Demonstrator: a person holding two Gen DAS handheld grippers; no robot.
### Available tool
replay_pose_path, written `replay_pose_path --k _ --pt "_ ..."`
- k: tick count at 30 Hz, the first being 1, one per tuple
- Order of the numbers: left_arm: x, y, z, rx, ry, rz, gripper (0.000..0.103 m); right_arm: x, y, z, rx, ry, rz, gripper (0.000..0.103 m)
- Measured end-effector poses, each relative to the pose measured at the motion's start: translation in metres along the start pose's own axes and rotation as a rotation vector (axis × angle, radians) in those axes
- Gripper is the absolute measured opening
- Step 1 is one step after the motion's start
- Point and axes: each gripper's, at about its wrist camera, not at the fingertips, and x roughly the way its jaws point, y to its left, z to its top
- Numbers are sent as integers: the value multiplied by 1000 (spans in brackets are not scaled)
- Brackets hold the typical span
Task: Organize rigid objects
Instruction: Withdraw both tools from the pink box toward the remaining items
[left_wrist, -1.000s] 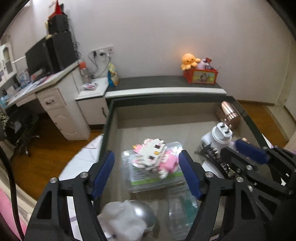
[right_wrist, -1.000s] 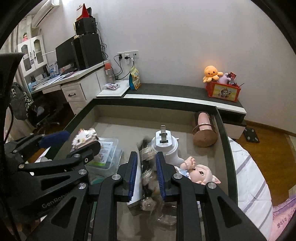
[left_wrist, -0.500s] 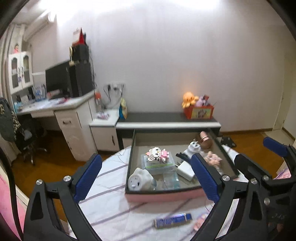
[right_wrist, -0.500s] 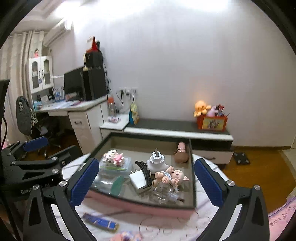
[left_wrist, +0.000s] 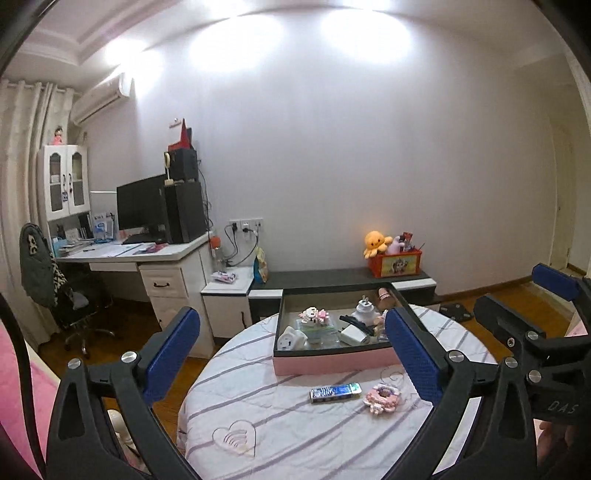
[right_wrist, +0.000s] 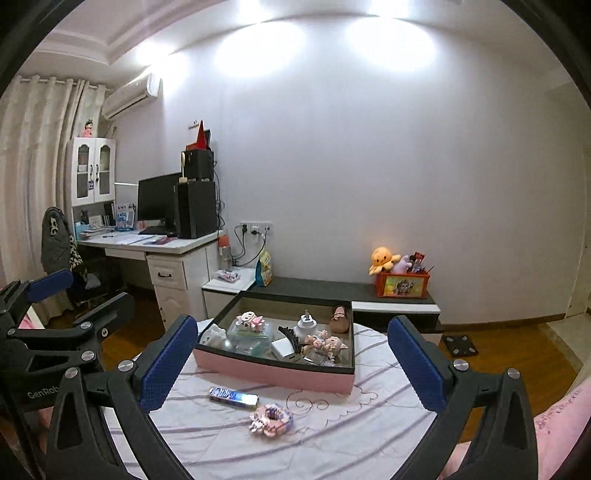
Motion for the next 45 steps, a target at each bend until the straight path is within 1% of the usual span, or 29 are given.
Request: replay_pose_path --k 4,6,10,13,18,39,42,45 --pt "-29 1 1 -5 -36 1 102 -28 5 -1 13 -24 8 103" --pt "-44 1 1 -4 -67 14 102 -41 7 -1 15 -44 7 103" --pt "-59 3 0 -12 -84 14 102 -57 12 -1 16 -63 11 103" --pt "-64 2 0 -14 -95 22 102 -66 15 -2 9 -76 5 103" --pt "-63 1 0 -6 -103 30 102 -66 14 -2 14 -79 7 103" --pt "-53 -1 -2 -9 -91 10 102 -70 13 -7 19 -75 -7 103" --pt "-48 0 -4 -13 -79 5 103 -68 12 -8 21 -70 -8 103" --pt "-33 0 -13 -6 -39 -3 103 -64 12 -12 19 -51 -11 103"
